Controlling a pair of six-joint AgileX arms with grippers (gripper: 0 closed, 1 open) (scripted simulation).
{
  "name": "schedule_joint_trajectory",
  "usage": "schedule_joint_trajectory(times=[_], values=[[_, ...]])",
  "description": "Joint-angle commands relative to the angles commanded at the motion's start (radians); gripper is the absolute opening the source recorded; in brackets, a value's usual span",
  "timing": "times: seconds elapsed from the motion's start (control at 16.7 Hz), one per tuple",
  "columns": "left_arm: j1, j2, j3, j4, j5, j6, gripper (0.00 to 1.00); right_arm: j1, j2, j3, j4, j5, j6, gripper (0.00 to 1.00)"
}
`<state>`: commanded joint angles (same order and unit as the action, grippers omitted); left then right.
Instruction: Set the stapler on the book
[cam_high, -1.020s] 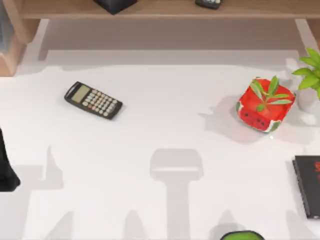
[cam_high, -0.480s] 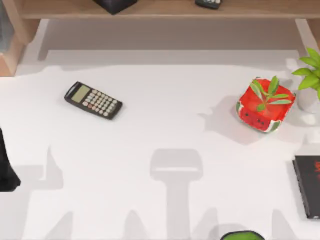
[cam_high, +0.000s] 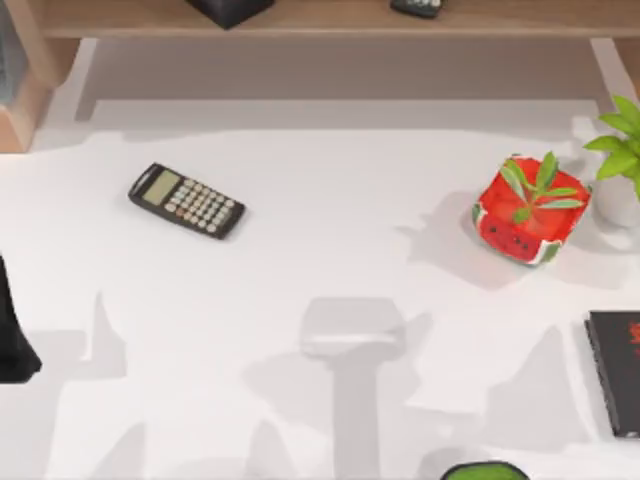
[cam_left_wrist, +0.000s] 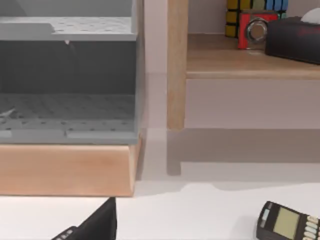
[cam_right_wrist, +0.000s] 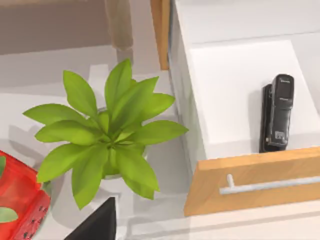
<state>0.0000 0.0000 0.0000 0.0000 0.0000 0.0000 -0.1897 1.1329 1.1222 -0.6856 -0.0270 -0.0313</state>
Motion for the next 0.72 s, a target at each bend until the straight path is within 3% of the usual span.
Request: schedule_joint_trajectory(times=[0.72], values=[[0.0, 0.0, 0.0, 0.0, 0.0, 0.0, 1.0, -0.167, 1.212, 1.156, -0.633, 0.036, -0.012, 1.0]])
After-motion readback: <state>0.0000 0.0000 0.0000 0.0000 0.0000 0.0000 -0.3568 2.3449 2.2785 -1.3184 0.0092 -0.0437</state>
